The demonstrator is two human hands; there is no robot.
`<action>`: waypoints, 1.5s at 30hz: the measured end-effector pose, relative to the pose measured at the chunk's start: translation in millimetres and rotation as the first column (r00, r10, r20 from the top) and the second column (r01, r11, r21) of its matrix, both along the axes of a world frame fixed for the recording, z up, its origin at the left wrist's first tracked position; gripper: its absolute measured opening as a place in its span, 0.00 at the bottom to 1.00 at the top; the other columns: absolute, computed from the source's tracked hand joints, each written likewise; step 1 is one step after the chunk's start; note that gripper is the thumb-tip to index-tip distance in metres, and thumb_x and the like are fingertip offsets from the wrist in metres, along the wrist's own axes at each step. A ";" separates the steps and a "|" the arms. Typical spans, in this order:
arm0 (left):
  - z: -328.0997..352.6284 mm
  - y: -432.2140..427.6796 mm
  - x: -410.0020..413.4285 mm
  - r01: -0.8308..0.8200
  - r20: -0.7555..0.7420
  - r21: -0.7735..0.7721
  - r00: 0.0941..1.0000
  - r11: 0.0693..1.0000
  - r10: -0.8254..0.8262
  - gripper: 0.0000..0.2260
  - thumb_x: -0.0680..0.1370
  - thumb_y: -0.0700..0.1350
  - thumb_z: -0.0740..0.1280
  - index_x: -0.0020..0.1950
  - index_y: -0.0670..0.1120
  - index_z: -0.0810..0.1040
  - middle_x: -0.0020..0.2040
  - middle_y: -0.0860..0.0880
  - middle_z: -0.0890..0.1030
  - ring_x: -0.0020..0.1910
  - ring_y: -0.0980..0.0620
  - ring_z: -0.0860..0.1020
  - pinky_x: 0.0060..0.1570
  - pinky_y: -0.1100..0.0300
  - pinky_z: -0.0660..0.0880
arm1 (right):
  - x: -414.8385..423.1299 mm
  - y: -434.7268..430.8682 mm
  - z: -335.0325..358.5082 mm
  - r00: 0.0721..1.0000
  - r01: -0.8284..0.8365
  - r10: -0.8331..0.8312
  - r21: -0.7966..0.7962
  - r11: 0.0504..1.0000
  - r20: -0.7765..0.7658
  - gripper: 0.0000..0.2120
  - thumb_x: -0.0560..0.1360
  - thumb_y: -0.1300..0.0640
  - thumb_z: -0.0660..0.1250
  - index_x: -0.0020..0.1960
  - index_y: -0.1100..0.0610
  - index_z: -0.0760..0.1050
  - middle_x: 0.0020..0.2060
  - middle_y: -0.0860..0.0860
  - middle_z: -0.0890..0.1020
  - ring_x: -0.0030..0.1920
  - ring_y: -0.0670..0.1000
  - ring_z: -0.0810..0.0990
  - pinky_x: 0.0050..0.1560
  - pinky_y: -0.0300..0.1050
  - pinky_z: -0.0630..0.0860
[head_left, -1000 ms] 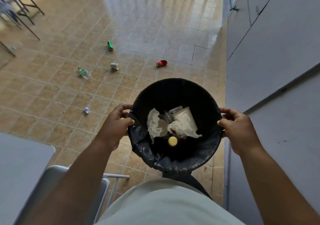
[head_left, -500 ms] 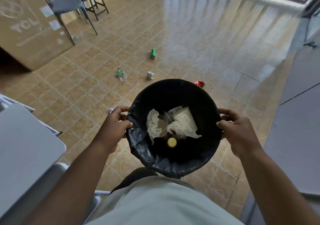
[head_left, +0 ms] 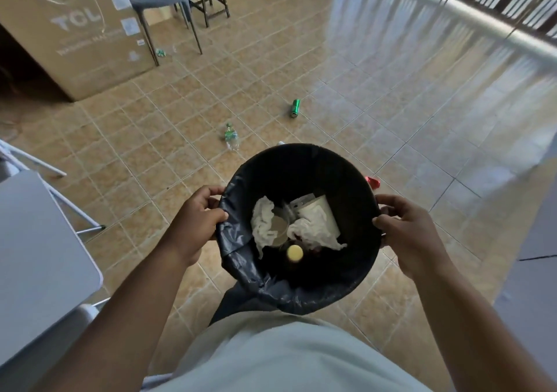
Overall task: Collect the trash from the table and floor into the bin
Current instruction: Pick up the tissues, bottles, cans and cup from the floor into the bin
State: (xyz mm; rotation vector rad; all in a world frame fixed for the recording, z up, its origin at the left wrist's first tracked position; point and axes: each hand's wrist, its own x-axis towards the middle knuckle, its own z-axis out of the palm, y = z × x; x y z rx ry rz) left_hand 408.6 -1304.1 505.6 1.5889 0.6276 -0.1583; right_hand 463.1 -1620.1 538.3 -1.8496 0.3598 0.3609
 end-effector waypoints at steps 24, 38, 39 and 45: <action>-23.6 151.9 245.4 -0.315 -0.044 0.062 0.947 0.947 0.318 0.20 0.76 0.31 0.61 0.55 0.57 0.76 0.43 0.48 0.76 0.43 0.47 0.78 0.41 0.51 0.74 | 349.6 192.0 -24.6 0.947 -0.319 0.317 -0.056 0.946 -0.047 0.21 0.74 0.75 0.62 0.60 0.55 0.78 0.41 0.56 0.77 0.38 0.55 0.79 0.31 0.47 0.78; -68.1 143.3 302.1 -0.697 -0.211 0.150 0.671 0.701 0.711 0.24 0.75 0.31 0.63 0.53 0.63 0.74 0.44 0.47 0.78 0.38 0.51 0.79 0.41 0.47 0.77 | 516.8 290.3 -94.4 0.697 -0.715 0.702 -0.071 0.695 -0.144 0.22 0.73 0.74 0.62 0.54 0.49 0.80 0.42 0.54 0.80 0.42 0.56 0.81 0.32 0.48 0.77; -75.2 144.8 303.9 -0.713 -0.219 0.148 0.652 0.685 0.726 0.23 0.76 0.31 0.63 0.53 0.62 0.74 0.45 0.47 0.78 0.37 0.52 0.79 0.40 0.49 0.77 | 520.7 296.9 -101.3 0.690 -0.722 0.708 -0.078 0.687 -0.148 0.22 0.73 0.74 0.62 0.53 0.47 0.80 0.41 0.53 0.80 0.42 0.56 0.81 0.32 0.47 0.77; -152.2 171.8 303.2 -0.729 -0.305 0.101 0.625 0.677 0.718 0.23 0.76 0.33 0.64 0.54 0.64 0.75 0.45 0.46 0.79 0.42 0.45 0.82 0.45 0.42 0.80 | 532.8 332.0 -172.8 0.681 -0.729 0.702 -0.106 0.676 -0.210 0.22 0.73 0.73 0.65 0.51 0.46 0.80 0.34 0.47 0.80 0.38 0.54 0.81 0.33 0.46 0.77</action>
